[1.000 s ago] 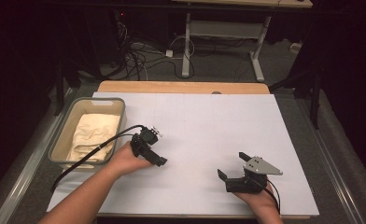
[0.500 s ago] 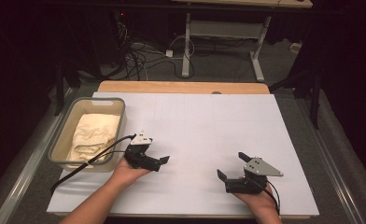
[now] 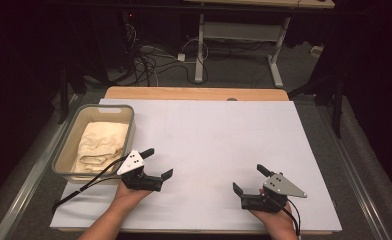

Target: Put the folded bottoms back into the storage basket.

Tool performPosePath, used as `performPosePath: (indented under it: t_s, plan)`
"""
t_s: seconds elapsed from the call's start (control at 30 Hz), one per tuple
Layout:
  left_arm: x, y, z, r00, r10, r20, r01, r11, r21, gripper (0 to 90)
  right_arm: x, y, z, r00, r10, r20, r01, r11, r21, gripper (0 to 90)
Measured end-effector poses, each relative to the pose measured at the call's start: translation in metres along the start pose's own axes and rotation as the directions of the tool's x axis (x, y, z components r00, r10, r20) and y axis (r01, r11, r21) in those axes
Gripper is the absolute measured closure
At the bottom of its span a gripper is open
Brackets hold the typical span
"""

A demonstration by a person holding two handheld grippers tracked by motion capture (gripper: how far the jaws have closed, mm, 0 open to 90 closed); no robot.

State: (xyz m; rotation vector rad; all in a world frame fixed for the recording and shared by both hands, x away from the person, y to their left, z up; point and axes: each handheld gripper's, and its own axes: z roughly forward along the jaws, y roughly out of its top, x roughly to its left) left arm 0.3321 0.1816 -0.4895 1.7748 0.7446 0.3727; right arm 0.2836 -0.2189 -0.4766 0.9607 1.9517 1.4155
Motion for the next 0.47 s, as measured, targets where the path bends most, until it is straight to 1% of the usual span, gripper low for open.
performPosePath:
  t_s: [0.07,0.13,0.23,0.47]
  plan:
    - [-0.0004,-0.0002,0.0018,1.0000,0.002,0.009,-0.002,1.0000,-0.002,0.0,-0.0003,-0.0011,-0.0008,1.0000,0.002,0.010,-0.001,1.000,-0.006,0.7]
    - [0.0000,-0.0001,0.0036,0.9999,0.000,0.015,0.000,1.0000,0.008,0.0,-0.0011,-0.0019,0.0001,0.9998,0.001,0.022,-0.001,1.000,-0.001,0.7]
    - [0.0014,0.0001,0.0046,0.9998,-0.013,0.013,0.013,0.9995,0.028,0.0,-0.0032,-0.0025,0.0013,0.9992,0.007,0.039,-0.007,1.000,0.003,0.7]
    - [0.0007,0.0001,0.0058,0.9999,-0.014,0.002,0.014,0.9991,0.040,0.0,-0.0036,-0.0023,-0.0018,0.9991,0.000,0.041,0.001,1.000,-0.004,0.7]
